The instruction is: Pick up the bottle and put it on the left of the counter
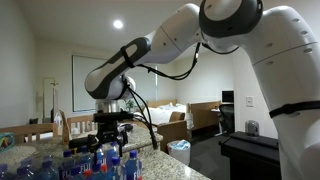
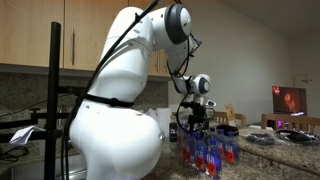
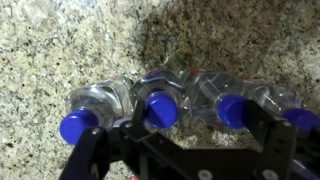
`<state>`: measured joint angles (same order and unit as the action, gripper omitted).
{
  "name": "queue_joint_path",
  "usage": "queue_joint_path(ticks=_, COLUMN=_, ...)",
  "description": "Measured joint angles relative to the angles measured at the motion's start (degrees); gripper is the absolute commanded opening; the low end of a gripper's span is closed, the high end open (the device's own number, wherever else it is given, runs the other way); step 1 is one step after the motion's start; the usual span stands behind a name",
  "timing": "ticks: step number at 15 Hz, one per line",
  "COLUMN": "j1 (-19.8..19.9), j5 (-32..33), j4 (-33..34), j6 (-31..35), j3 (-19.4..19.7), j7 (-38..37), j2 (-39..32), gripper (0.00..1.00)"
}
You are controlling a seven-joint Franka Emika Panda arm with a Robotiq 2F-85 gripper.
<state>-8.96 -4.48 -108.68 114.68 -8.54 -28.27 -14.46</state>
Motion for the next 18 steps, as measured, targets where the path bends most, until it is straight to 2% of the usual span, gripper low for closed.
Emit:
queue_joint_path(ticks=8, j1=-0.3, j5=0.0, j4=0.0, j6=0.2, j3=2.0, j7=-2.6, j2=1.3, gripper=1.0)
queue_joint_path(ticks=15, j1=-0.3, j5=0.0, j4=-0.1, j6=-0.7, j3=3.0, j7=-2.6, j2=-0.8, gripper=1.0)
queue_joint_path(ticks=17, j1=-0.3, j5=0.0, j4=-0.1, j6=-1.0, j3=3.2, j7=-2.6, j2=-1.4, gripper=0.73)
queue_joint_path(ticks=18, j1=-0.3, j5=0.0, j4=-0.2, j6=-1.1, j3=3.3, j7=-2.6, j2=-1.5, gripper=0.65)
